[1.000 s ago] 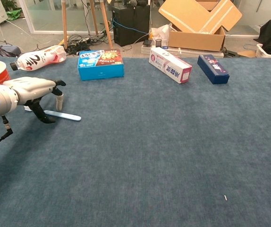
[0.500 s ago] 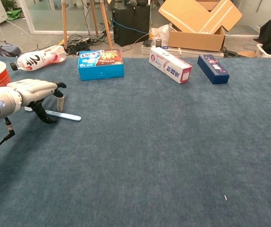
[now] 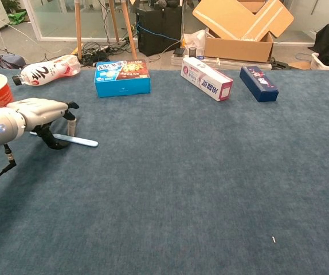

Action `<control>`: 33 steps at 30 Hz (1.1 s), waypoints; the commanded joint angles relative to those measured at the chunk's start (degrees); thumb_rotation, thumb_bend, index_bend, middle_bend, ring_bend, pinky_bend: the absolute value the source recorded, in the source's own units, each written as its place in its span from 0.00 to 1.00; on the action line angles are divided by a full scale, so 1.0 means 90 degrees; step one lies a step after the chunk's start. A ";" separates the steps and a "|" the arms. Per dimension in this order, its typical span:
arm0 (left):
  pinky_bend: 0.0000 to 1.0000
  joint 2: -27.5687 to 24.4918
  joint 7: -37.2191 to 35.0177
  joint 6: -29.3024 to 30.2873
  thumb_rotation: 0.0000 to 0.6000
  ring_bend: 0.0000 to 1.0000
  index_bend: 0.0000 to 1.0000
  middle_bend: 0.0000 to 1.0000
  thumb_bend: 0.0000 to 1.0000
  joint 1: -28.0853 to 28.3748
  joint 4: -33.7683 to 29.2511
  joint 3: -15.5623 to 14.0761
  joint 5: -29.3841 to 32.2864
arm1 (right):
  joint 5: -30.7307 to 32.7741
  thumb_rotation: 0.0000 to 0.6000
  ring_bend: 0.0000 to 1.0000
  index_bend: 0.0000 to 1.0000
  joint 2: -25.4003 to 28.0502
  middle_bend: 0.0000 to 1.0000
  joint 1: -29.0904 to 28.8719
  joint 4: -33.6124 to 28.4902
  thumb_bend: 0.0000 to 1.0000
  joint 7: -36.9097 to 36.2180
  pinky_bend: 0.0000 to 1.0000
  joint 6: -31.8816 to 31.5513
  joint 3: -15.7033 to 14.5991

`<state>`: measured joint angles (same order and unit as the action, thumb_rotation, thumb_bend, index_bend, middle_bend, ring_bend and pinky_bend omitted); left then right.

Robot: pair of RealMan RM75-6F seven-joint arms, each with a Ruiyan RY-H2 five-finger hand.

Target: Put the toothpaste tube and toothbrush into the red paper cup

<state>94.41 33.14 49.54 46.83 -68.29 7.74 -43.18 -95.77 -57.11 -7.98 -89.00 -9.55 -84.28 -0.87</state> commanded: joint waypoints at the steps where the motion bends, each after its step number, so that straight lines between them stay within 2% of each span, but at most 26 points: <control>1: 0.00 0.0020 0.0002 -0.0006 1.00 0.00 0.45 0.00 0.35 -0.0001 0.0031 -0.0001 -0.0002 | 0.0004 1.00 0.11 0.09 -0.0002 0.10 0.0002 0.0003 0.00 -0.0007 0.43 -0.0005 0.0002; 21: 0.00 0.0180 -0.0188 0.0159 1.00 0.00 0.54 0.00 0.35 -0.0114 0.0240 -0.0006 -0.0410 | 0.0009 1.00 0.11 0.09 -0.0015 0.10 0.0013 0.0038 0.00 -0.0051 0.43 -0.0016 -0.0004; 33: 0.00 0.0081 -0.0199 0.0343 1.00 0.00 0.56 0.00 0.35 -0.0216 0.0029 0.0036 -0.0593 | -0.0012 1.00 0.11 0.09 -0.0011 0.10 0.0019 0.0022 0.00 -0.0046 0.43 -0.0045 -0.0003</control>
<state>95.30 31.27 52.45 44.96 -67.82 8.04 -48.36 -95.88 -57.22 -7.82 -88.81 -9.96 -84.69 -0.90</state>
